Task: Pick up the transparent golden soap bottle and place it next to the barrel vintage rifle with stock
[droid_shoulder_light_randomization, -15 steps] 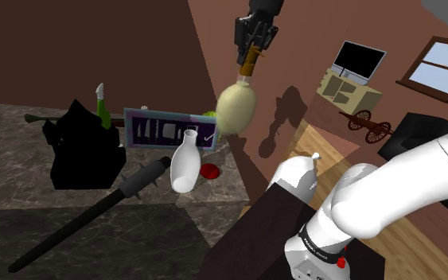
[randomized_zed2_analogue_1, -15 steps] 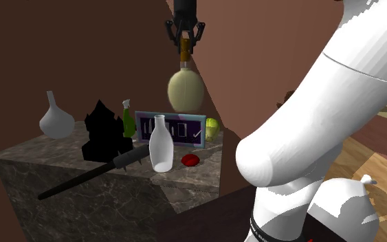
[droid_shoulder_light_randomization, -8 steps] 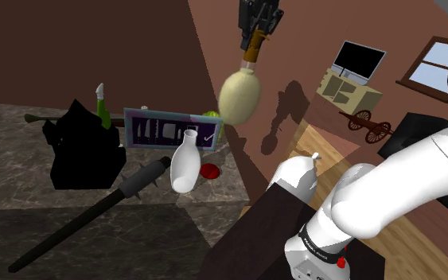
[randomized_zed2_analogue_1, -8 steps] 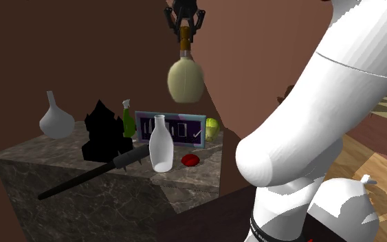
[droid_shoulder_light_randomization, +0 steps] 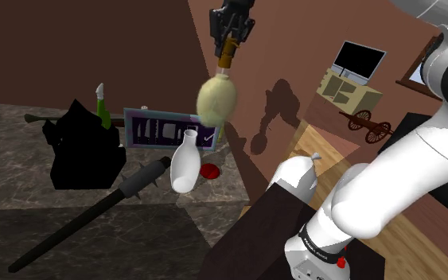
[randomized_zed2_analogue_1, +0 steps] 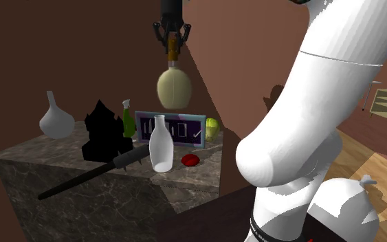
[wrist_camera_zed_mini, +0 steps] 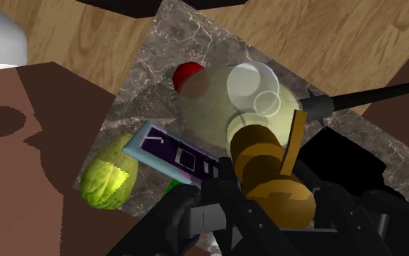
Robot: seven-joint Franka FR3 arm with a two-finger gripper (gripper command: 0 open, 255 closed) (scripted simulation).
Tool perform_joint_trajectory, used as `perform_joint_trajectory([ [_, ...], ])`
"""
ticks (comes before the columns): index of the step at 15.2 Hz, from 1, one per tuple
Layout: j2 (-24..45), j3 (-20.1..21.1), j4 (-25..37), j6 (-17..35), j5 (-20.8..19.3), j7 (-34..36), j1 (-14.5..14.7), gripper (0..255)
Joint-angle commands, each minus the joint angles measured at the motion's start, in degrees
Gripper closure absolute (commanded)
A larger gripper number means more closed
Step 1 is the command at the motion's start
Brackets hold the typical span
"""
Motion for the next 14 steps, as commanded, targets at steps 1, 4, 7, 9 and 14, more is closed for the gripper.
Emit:
perform_joint_trajectory([
  [1,2.77,0.6,0.32,2.52,-0.39,0.76,0.17,255],
  [4,7.33,1.52,1.79,5.51,-1.17,2.11,0.57,255],
  [7,12.29,2.33,4.08,8.06,-2.18,3.47,1.09,255],
  [9,15.83,2.78,6.09,9.49,-2.97,4.36,1.53,255],
  [14,25.52,3.49,13.02,11.94,-5.27,6.46,3.04,255],
])
